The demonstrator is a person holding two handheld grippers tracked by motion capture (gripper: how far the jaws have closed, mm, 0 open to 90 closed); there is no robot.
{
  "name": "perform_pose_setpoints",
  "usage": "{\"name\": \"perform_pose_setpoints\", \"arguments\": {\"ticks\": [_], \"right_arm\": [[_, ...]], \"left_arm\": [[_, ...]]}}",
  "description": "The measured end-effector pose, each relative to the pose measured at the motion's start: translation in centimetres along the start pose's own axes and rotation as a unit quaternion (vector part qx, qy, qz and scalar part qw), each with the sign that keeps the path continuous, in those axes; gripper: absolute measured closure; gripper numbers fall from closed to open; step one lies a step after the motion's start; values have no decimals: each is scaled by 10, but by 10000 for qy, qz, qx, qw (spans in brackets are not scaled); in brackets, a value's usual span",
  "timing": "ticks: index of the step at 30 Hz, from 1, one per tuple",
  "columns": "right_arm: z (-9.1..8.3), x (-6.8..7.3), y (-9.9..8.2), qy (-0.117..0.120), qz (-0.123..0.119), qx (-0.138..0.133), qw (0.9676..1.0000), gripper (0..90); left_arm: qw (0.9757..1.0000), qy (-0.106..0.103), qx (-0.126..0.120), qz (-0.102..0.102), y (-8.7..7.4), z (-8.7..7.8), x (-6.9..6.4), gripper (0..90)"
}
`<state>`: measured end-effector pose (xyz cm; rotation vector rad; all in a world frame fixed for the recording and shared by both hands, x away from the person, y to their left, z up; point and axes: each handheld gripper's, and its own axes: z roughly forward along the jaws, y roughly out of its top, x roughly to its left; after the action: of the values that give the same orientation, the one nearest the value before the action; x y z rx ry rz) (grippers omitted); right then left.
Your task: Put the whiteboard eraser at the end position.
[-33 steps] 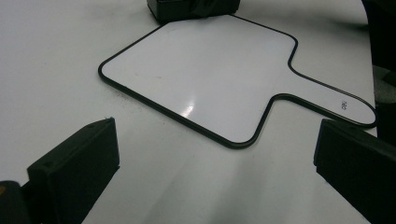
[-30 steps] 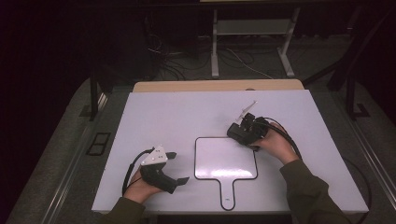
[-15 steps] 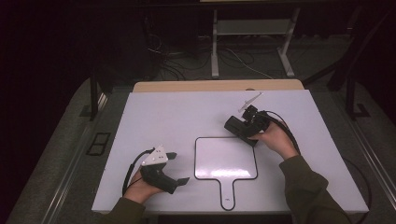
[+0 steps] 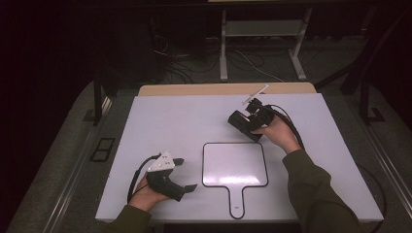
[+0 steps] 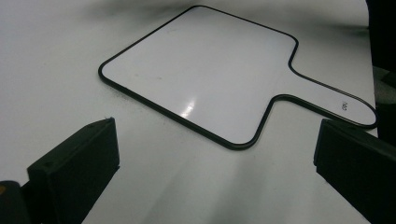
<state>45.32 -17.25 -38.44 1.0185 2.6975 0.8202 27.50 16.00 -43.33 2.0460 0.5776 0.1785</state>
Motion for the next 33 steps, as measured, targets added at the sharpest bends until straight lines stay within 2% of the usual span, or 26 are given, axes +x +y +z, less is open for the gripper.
{"name": "perform_pose_setpoints", "arguments": {"ticks": [9, 13, 17, 22, 25, 29, 33], "right_arm": [[17, -6, 24, 22, -27, 102, 9999, 385], [25, -9, 34, 8, 19, 146, 9999, 384], [35, -9, 41, -52, -33, 223, 9997, 384], [50, -10, 44, -109, -101, 388, 9991, 383], [59, -10, 44, -53, -45, 361, 9993, 383], [70, -10, 45, -117, -115, 455, 9988, 383], [76, -11, 46, -107, -64, 455, 9989, 383]], "left_arm": [[10000, -21, -6, 15, 1, 0, 0, 0], [10000, -10, 1, 46, 1, 0, 0, 0], [10000, -3, -11, 38, 1, 0, 1, 0], [10000, 5, -50, 42, 1, 0, 1, 0], [10000, 14, -56, 45, 2, 0, 2, 0], [10000, 24, -37, 75, 1, 0, 3, 0], [9999, 52, -49, 102, 1, 1, 5, 0]]}}
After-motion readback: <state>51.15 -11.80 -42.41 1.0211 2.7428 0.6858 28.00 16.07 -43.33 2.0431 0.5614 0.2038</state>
